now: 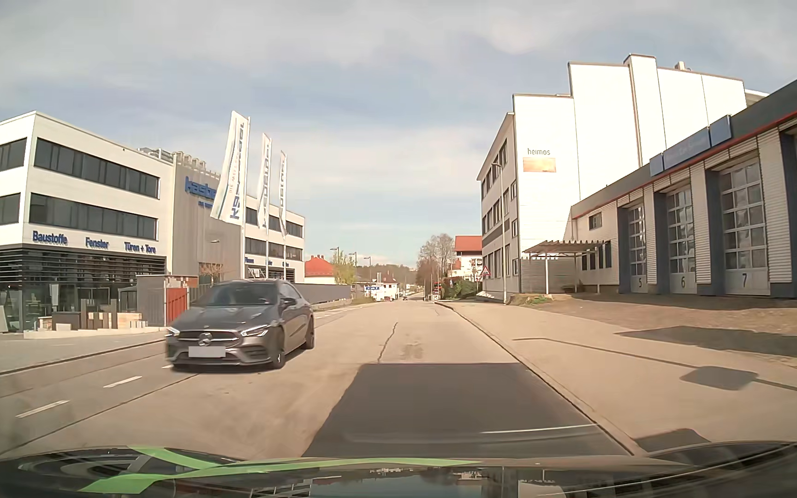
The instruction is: Follow the waypoints while adhering to traffic rules and regulations
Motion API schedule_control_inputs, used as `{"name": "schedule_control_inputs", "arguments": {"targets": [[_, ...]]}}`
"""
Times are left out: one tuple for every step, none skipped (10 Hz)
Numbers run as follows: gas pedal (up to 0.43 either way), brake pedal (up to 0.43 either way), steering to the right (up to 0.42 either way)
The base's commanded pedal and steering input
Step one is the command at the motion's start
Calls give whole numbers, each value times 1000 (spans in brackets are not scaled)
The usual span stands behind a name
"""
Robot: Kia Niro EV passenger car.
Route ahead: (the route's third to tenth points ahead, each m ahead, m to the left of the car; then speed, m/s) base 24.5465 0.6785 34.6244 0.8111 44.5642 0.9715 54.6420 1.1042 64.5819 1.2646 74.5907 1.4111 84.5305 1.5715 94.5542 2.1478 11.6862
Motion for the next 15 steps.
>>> {"name": "schedule_control_inputs", "arguments": {"targets": [[67, 0, -12], [39, 0, -12], [39, 0, -12], [47, 0, -12], [59, 0, -11], [67, 0, -11], [79, 0, -10], [79, 0, -8], [98, 0, -4], [118, 0, -3], [118, 0, -3], [118, 0, -3], [98, 0, -3], [67, 0, -3], [59, 0, -3]]}}
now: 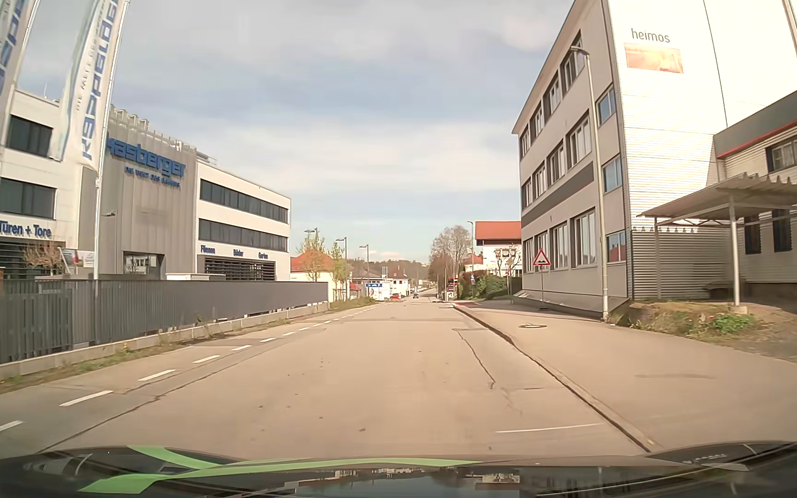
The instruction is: Follow the waypoints while adhering to traffic rules and regulations
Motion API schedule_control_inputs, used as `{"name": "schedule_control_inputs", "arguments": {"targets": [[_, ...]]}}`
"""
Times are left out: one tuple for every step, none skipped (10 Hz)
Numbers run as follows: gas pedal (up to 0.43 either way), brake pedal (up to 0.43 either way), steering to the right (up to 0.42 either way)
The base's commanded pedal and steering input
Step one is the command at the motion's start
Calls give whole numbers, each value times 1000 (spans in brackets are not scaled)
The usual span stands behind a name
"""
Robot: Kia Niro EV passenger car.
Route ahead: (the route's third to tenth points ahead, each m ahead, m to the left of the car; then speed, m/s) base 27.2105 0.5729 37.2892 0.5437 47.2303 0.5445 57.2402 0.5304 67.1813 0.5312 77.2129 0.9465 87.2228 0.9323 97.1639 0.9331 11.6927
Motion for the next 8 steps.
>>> {"name": "schedule_control_inputs", "arguments": {"targets": [[59, 0, -3], [67, 0, -3], [79, 0, -3], [79, 0, -4], [79, 0, -3], [79, 0, -4], [79, 0, -4], [47, 0, -4]]}}
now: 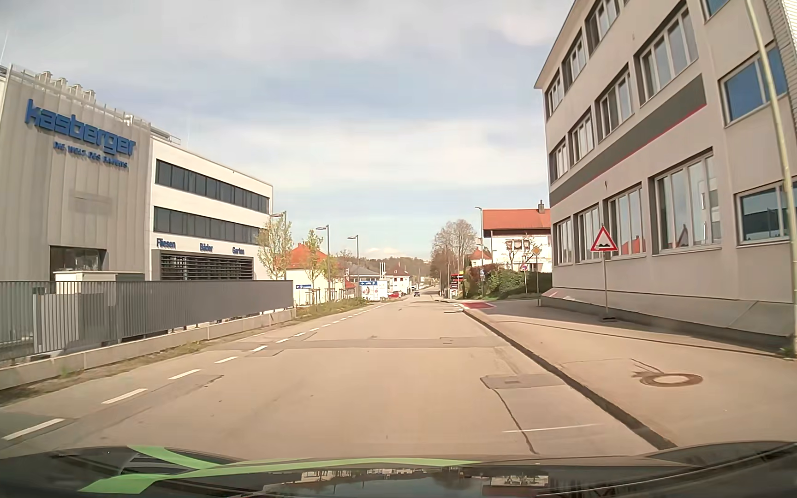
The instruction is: Follow the waypoints while adhering to traffic rules and regulations
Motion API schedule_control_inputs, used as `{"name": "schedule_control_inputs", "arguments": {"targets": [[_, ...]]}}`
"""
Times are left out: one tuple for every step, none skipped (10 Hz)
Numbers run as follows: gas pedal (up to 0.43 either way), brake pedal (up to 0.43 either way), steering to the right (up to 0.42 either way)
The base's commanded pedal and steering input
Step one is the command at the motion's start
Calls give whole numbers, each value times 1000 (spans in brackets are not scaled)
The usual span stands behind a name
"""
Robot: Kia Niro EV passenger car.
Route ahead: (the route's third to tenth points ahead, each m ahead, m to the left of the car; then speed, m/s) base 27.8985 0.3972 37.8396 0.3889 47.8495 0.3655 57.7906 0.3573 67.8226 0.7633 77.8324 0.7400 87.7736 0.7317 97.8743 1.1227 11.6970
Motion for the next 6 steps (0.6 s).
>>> {"name": "schedule_control_inputs", "arguments": {"targets": [[47, 0, -5], [39, 0, -6], [39, 0, -6], [39, 0, -7], [47, 0, -7], [47, 0, -7]]}}
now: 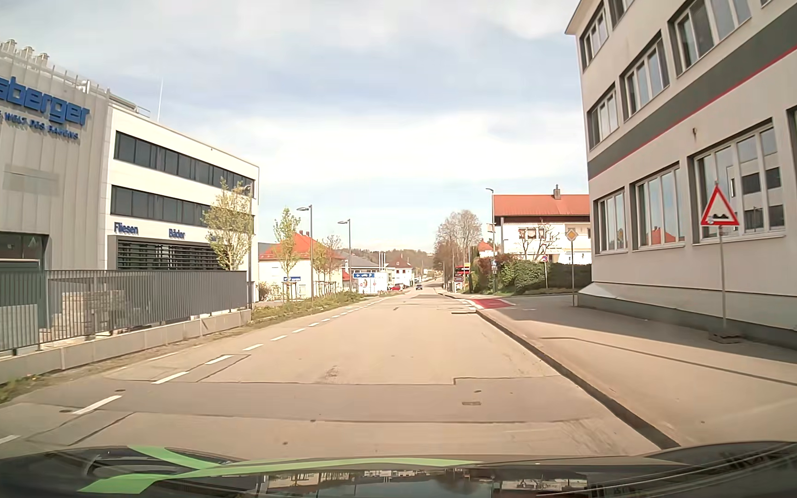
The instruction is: Follow the waypoints while adhering to traffic rules and regulations
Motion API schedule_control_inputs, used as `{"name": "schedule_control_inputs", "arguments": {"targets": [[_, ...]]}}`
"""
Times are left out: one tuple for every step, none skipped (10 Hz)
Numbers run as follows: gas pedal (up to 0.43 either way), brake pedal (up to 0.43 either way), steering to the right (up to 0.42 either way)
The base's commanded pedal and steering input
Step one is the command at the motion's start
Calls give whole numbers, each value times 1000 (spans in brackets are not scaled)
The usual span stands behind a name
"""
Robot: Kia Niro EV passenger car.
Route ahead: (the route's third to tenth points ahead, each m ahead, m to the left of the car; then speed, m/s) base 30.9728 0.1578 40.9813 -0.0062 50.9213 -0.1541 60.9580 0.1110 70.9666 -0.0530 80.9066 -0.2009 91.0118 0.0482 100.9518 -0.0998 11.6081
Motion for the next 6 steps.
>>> {"name": "schedule_control_inputs", "arguments": {"targets": [[47, 0, -7], [39, 0, -7], [39, 0, -7], [39, 0, -4], [47, 0, -1], [47, 0, 0]]}}
